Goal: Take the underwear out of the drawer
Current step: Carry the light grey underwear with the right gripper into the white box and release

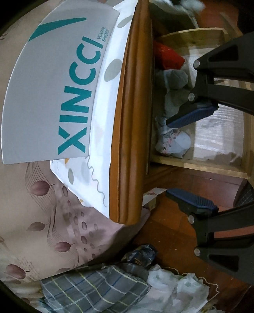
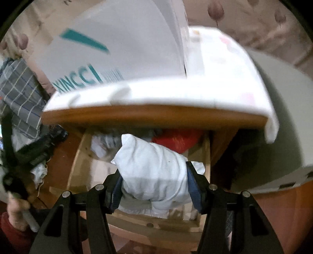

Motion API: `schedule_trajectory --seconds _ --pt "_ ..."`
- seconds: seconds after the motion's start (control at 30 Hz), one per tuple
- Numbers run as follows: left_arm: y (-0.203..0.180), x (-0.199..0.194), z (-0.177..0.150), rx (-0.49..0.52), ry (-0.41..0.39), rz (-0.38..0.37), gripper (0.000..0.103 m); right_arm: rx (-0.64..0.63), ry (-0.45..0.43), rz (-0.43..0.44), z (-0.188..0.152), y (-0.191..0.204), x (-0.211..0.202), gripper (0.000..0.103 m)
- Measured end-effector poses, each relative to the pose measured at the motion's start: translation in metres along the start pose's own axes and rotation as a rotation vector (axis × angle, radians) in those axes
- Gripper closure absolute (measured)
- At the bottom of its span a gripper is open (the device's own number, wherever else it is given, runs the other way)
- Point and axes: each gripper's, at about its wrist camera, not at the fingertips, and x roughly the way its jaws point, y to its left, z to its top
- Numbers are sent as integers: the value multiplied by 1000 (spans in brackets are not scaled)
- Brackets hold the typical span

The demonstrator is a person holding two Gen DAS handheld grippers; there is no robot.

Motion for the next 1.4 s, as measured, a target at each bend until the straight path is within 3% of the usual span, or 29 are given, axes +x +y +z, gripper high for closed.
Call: schedule_trajectory --seconds 0.33,0.5,0.7,0.9,1.27,1.4 --pt "-1 0 1 5 9 -7 37 -128 -179 13 79 35 -104 48" --pt "1 3 1 -6 24 -11 37 -171 -221 -20 123 51 -117 48" --pt "4 3 2 -15 26 -10 37 -189 -207 -71 167 61 -94 48" --pt "7 3 3 -17 33 -10 37 -223 -137 -146 202 69 -50 48" --pt "17 9 2 -57 62 -13 37 -228 -35 -204 214 71 14 47" --pt "19 11 2 -66 78 -18 37 -216 -30 -203 211 70 22 41"
